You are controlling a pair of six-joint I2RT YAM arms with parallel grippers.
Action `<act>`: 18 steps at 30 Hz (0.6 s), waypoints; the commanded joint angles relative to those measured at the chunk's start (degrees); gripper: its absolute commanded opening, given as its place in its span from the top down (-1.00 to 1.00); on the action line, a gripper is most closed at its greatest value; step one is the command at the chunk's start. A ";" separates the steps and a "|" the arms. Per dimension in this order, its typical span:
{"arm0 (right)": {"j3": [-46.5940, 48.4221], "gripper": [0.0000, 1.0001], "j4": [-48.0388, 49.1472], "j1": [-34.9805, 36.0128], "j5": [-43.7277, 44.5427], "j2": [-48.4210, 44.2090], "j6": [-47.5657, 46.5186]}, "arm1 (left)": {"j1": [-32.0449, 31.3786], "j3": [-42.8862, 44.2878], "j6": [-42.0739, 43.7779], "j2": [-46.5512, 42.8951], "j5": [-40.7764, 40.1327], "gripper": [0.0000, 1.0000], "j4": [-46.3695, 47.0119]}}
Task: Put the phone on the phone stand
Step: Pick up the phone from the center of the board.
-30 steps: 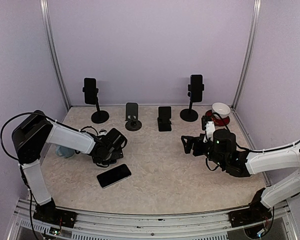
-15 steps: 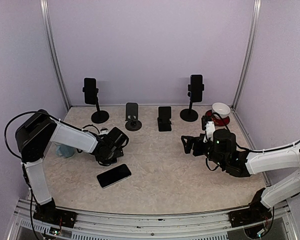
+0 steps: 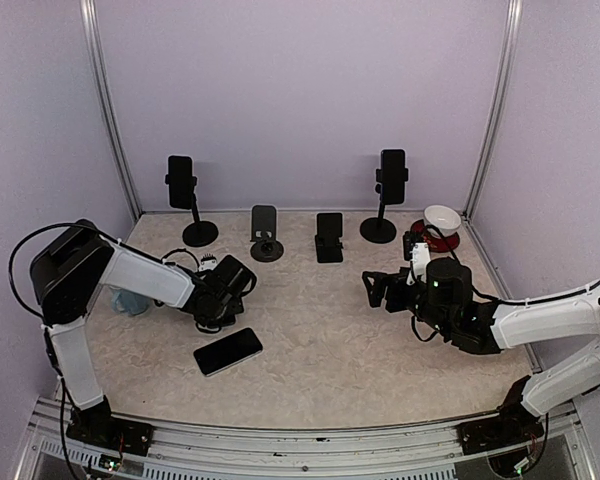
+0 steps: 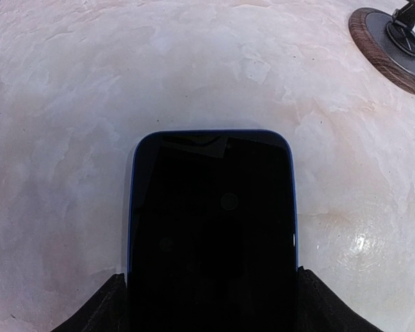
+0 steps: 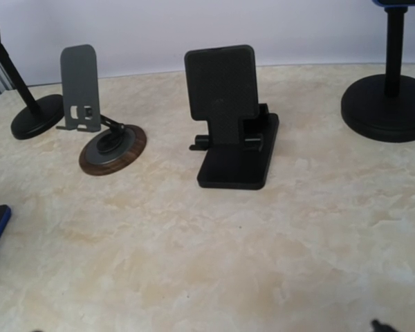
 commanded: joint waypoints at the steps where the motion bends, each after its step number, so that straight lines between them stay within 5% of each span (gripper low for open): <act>1: 1.05 -1.00 0.54 -0.61 -0.26 -0.47 -0.37 | -1.23 -2.47 2.71 -1.81 1.40 0.26 -1.18; 6: 1.36 -1.00 1.11 -0.62 -2.22 0.09 -0.86 | -3.22 -3.47 6.23 -6.66 -1.39 0.42 2.47; 18: 2.43 -1.00 2.52 -0.54 -8.56 2.08 -2.20 | -6.47 -4.15 12.63 -13.45 -5.55 0.43 6.21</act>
